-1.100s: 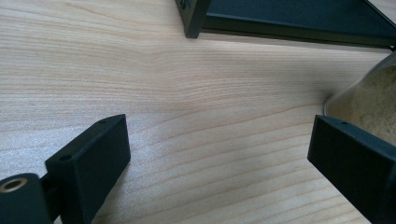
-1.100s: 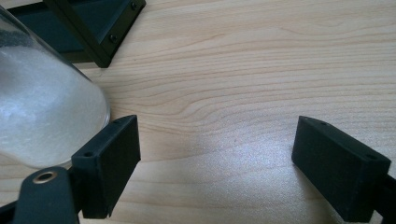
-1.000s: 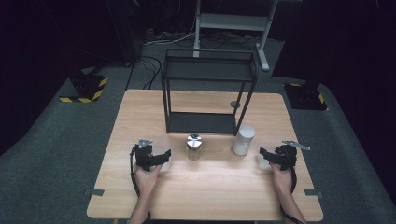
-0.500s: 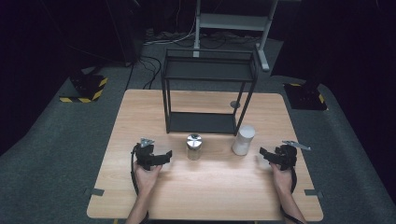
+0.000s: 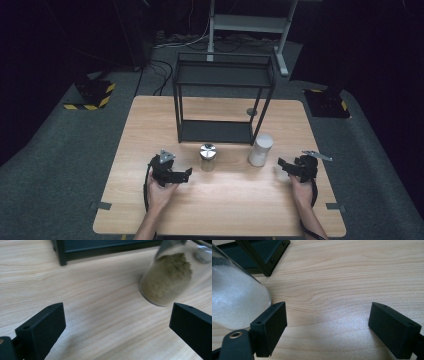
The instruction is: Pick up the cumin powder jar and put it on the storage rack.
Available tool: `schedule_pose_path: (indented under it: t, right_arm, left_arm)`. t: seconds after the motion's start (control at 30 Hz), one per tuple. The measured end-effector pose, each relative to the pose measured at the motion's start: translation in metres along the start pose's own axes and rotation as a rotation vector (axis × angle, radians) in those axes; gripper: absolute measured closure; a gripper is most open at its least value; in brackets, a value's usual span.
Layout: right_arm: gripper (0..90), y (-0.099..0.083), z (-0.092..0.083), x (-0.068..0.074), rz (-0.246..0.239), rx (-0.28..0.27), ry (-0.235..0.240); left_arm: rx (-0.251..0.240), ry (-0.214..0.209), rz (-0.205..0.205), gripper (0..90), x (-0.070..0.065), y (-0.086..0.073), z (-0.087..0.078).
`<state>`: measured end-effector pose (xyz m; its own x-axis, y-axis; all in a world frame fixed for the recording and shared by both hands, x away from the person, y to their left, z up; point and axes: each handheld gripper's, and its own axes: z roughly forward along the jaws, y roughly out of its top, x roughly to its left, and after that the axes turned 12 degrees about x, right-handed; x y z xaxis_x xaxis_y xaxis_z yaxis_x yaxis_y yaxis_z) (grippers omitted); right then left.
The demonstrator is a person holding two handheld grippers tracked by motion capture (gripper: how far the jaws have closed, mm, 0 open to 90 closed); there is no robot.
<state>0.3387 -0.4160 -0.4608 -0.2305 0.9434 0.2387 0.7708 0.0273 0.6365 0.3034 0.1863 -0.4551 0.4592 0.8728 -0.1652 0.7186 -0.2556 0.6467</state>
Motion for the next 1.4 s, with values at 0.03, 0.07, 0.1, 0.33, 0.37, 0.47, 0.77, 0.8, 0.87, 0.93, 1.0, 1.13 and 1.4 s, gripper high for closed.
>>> schedule_pose_path:
  t: [0.03,0.07,0.1,0.33,0.37,0.47,0.77,0.8,0.87,0.93,1.0,1.13,1.4]
  right_arm:
    - [14.2,0.0,0.0,0.0,0.0,0.0,0.0]
    - [14.2,0.0,0.0,0.0,0.0,0.0,0.0]
    - [14.2,0.0,0.0,0.0,0.0,0.0,0.0]
    - [14.2,0.0,0.0,0.0,0.0,0.001,-0.001]
    - [14.2,0.0,0.0,0.0,0.0,0.001,-0.001]
    - [14.2,0.0,0.0,0.0,0.0,0.0,0.0]
    - [14.1,0.0,0.0,0.0,0.001,0.0,0.002]
    - [14.1,0.0,0.0,0.0,0.001,0.0,0.003]
    - [14.0,0.0,0.0,-0.001,0.003,-0.001,0.005]
    - [13.9,0.0,0.0,-0.001,0.003,-0.001,0.006]
    - [13.8,0.0,0.0,-0.001,0.004,-0.001,0.007]
    - [13.8,0.0,0.0,-0.002,0.002,-0.001,0.009]
    - [13.7,0.0,0.0,-0.002,0.003,-0.001,0.011]
  left_arm:
    - [0.005,-0.009,0.01,0.6,-0.001,0.0,0.0]
    - [0.005,-0.009,0.01,0.6,-0.001,0.0,0.0]
    - [0.006,-0.02,0.025,0.6,-0.004,0.0,0.0]
    - [0.002,-0.056,0.088,0.6,-0.018,0.007,0.001]
    - [-0.001,-0.065,0.104,0.6,-0.023,0.01,0.001]
    - [-0.004,-0.073,0.122,0.6,-0.027,0.014,0.002]
    - [-0.012,-0.078,0.148,0.7,-0.04,0.031,0.009]
    - [-0.015,-0.075,0.15,0.7,-0.042,0.034,0.009]
    - [-0.016,-0.07,0.152,1.0,-0.045,0.038,0.011]
    - [-0.017,-0.062,0.151,1.3,-0.048,0.042,0.013]
    - [-0.014,-0.05,0.152,2.3,-0.051,0.048,0.015]
    - [-0.011,-0.043,0.15,4.0,-0.053,0.055,0.019]
    - [-0.004,-0.029,0.142,6.4,-0.056,0.064,0.026]
